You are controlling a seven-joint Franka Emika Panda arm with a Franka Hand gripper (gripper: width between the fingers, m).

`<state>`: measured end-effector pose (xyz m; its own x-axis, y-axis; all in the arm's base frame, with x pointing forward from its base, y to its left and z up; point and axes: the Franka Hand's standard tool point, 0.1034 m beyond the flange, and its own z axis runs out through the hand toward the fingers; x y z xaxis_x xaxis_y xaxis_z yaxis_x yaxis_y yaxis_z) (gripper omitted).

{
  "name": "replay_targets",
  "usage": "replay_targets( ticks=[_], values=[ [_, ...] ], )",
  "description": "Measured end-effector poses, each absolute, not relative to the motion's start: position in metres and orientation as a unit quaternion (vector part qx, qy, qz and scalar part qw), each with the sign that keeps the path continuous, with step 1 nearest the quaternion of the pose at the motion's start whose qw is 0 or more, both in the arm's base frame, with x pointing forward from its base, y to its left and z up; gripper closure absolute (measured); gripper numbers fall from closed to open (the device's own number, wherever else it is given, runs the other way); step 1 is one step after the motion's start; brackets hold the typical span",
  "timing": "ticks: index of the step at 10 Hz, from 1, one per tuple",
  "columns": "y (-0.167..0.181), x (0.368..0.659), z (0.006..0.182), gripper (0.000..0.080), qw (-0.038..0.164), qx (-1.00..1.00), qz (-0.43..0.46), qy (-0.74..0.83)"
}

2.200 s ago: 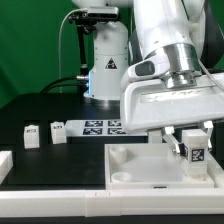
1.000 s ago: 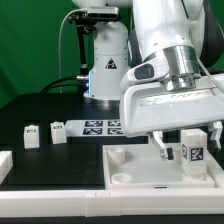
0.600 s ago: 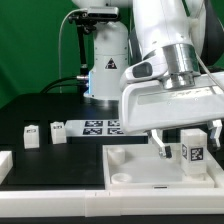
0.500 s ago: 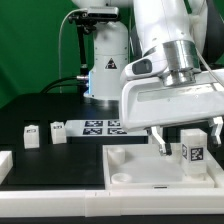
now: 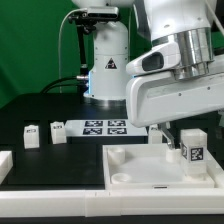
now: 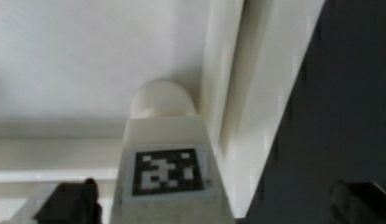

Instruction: Assemble one leg

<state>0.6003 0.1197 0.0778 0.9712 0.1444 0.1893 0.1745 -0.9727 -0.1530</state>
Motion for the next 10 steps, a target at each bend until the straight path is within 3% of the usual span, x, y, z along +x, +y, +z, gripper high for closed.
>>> replay_targets(
  ticks=[2, 6, 7, 8, 9, 10],
  values=[
    [0.1157, 0.6026, 0.0766, 0.0151, 0.097, -0.991, 0.009, -0.088],
    [0.1066, 0.6108, 0.073, 0.0152, 0.096, -0.992, 0.004, -0.084],
    [0.1078, 0.6114, 0.0733, 0.0292, 0.096, -0.992, 0.001, -0.085],
    [0.1077, 0.6116, 0.0732, 0.0292, 0.095, -0.992, 0.001, -0.085],
    [0.1075, 0.6116, 0.0732, 0.0505, 0.095, -0.992, 0.001, -0.085],
    [0.1075, 0.6116, 0.0732, 0.0508, 0.095, -0.992, 0.001, -0.084]
  ],
)
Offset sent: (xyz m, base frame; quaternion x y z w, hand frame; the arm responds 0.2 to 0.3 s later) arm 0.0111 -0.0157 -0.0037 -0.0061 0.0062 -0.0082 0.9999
